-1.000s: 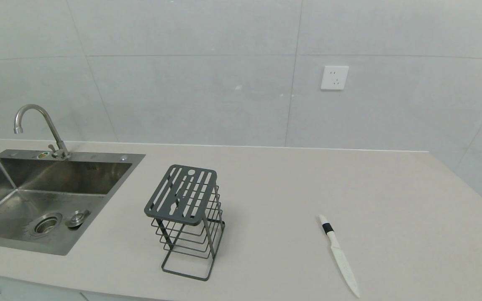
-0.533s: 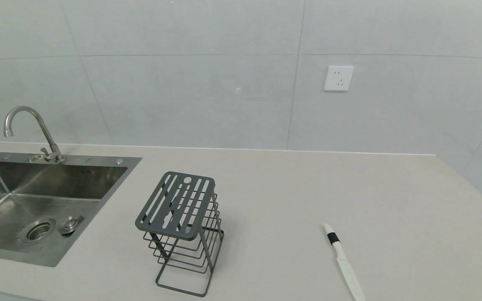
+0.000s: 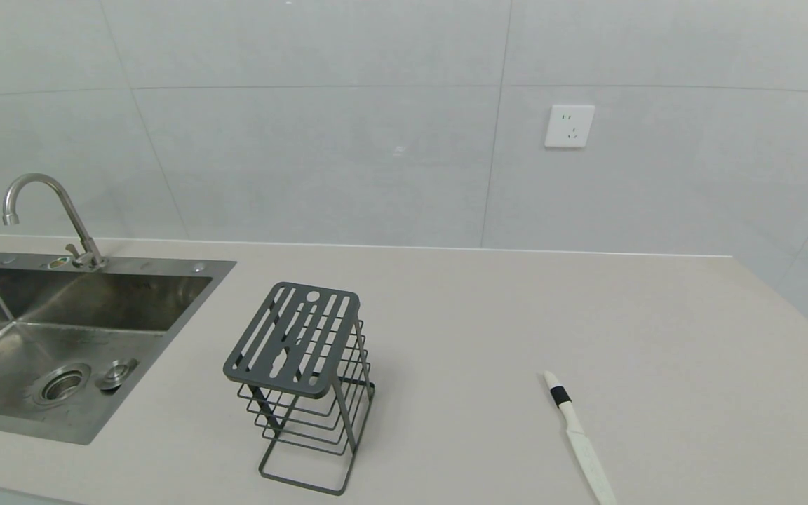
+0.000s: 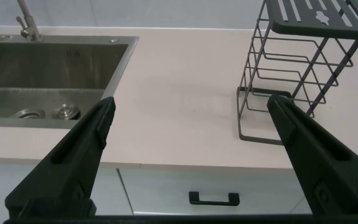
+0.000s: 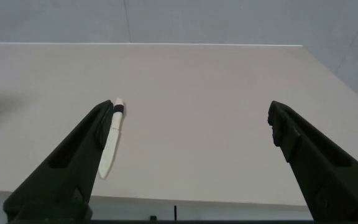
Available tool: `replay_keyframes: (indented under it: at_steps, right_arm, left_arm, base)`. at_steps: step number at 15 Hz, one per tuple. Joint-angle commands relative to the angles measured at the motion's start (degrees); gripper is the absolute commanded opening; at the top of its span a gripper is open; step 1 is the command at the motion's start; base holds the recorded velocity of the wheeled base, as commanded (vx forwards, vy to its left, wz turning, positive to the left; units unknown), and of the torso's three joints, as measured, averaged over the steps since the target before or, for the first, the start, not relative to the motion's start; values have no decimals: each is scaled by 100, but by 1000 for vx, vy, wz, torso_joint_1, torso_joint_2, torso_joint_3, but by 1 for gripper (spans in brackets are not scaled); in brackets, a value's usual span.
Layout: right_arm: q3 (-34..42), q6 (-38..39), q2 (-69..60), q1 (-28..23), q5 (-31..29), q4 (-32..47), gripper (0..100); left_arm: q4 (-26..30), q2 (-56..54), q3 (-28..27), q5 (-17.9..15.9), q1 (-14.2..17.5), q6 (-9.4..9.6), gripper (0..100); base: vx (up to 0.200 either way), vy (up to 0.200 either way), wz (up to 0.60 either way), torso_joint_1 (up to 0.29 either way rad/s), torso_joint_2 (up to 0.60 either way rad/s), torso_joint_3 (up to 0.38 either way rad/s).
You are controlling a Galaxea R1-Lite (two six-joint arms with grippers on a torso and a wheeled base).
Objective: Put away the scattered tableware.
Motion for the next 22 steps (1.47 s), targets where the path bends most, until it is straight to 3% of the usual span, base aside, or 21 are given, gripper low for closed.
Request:
replay_keyframes:
  at_steps: [1,2,4,8,11,13,18,19,22]
  right_arm:
    - [0,27,-1,-2,1,-436,100]
    - [0,-8,-1,-2,10,-1350,100]
    - [-70,27,-1,-2,273,-1412,100]
    - [-1002,300,614,7,704,-559,100]
    - [-1327,256,781,16,1460,697,100]
    - [-1301,71,1036,77,1609,1031,100]
    - [-1687,-465,2671,789,1601,961,100]
    - [-1723,-562,3181,1027,1557,636,100]
    - [-1740,-597,4314,1097,1557,-120,100]
  left_arm:
    - [-5,7,0,12,1,-19,100]
    - [-5,7,0,12,1,-27,100]
    - [-5,7,0,3,1,-10,100]
    - [-5,7,0,3,1,-19,100]
    - [-5,7,0,3,1,-19,100]
    - [4,7,0,3,1,-19,100]
    - [4,7,0,-23,1,-10,100]
    - [4,7,0,-15,1,8,100]
    - [4,7,0,-15,1,8,100]
  base:
    - [0,0,0,0,0,0]
    - [0,0,0,0,0,0]
    - [0,0,0,0,0,0]
    - [0,0,0,0,0,0]
    - [0,0,0,0,0,0]
    - [0,0,0,0,0,0]
    - [0,0,0,0,0,0]
    - [0,0,0,0,0,0]
    - [0,0,0,0,0,0]
